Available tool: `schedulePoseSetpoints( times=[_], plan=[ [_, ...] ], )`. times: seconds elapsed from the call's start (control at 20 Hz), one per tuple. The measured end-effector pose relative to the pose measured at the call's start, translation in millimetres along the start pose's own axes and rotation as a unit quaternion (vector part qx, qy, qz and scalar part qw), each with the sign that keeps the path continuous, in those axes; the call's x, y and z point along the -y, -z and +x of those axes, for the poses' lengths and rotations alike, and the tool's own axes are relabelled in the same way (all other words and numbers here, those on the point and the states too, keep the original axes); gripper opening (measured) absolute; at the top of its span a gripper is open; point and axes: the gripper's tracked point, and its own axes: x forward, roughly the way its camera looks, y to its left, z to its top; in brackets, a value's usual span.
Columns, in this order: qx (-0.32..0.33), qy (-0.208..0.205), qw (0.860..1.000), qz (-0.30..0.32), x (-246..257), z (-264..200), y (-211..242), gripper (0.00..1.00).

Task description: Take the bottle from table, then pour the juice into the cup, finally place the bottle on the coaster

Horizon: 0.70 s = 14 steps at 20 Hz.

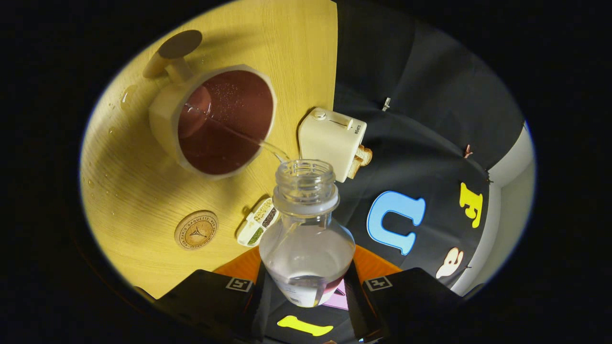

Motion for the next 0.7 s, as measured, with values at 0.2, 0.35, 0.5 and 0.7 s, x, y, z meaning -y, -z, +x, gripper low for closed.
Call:
schedulePoseSetpoints(
  times=[0.2,0.35,0.5,0.7],
  plan=[
    [0.006,0.006,1.0,-0.018,1.4,2.8,-1.2,0.7],
    [0.009,0.001,1.0,-0.025,-0.1,1.5,-2.1,0.69],
    [0.02,0.007,0.999,-0.041,3.5,1.1,-9.0,0.69],
    [0.022,0.013,0.998,-0.059,6.2,0.5,-8.4,0.69]
  ],
)
